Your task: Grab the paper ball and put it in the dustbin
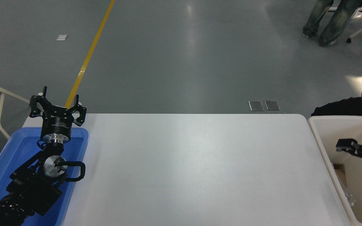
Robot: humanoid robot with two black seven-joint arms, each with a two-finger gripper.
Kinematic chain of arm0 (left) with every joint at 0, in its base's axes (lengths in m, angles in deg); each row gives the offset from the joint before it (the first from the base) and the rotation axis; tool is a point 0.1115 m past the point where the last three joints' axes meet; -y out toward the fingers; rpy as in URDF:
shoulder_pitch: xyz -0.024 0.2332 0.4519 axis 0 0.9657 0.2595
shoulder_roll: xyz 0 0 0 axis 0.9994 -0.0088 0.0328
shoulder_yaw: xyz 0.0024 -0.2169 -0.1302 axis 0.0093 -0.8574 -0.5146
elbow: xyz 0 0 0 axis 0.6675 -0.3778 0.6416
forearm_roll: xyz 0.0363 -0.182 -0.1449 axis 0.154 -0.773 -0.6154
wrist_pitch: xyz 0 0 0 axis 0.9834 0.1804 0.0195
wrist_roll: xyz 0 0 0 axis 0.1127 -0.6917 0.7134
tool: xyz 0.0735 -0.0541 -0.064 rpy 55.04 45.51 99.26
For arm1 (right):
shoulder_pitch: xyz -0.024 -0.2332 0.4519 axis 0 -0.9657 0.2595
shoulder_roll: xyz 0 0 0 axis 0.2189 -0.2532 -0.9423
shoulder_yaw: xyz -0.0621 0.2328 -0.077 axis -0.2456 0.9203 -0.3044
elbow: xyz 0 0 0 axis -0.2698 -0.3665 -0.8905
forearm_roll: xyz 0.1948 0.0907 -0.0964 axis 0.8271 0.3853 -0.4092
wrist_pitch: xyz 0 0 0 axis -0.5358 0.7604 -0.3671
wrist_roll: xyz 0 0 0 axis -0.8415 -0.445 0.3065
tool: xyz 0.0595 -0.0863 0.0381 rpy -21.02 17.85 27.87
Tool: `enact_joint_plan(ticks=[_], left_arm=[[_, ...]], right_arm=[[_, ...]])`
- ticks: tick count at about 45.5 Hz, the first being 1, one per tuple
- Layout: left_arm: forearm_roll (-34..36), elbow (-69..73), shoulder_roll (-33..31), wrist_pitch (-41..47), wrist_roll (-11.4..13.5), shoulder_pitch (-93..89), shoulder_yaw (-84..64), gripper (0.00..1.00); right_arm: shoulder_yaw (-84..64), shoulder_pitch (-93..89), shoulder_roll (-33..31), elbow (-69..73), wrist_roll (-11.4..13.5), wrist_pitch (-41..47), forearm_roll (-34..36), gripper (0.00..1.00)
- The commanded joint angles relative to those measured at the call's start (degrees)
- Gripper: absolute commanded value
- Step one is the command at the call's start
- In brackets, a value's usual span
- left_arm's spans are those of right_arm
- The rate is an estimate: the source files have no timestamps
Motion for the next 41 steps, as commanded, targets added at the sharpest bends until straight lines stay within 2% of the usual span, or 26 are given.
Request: enact_joint_plan(ticks=[1,8,13,23,29,41], left_arm=[[0.0,0.0,0.0,0.0,0.0,0.1,0.0,0.99],[-0.1,0.0,0.0,0.0,0.0,0.1,-0.1,0.99],[-0.2,0.0,0.0,0.0,0.0,0.1,-0.1,0.99],[-0.2,0.0,0.0,0.0,0.0,0.1,-0.1,0.99],[-0.2,0.0,0.0,0.1,0.0,0.1,-0.1,0.99],[-0.2,0.1,0.0,0.1,0.0,0.1,-0.1,0.99]], right_arm=[[-17.9,31.6,10.0,17.1,0.0,9.8,10.9,1.0],[-20.9,41.2,23.5,23.1,0.0,10.3,20.0,1.0],[-21.4,43.4,28.6,24.3,0.0,11.3,22.1,1.0],[-25.6,49.3,31.3,29.8,0.1,16.9,26.1,1.0],[-27.9,51.6,31.6,31.5,0.0,17.2,29.0,1.0],[-28.2,53.4,33.1,31.5,0.0,17.2,29.4,1.0]])
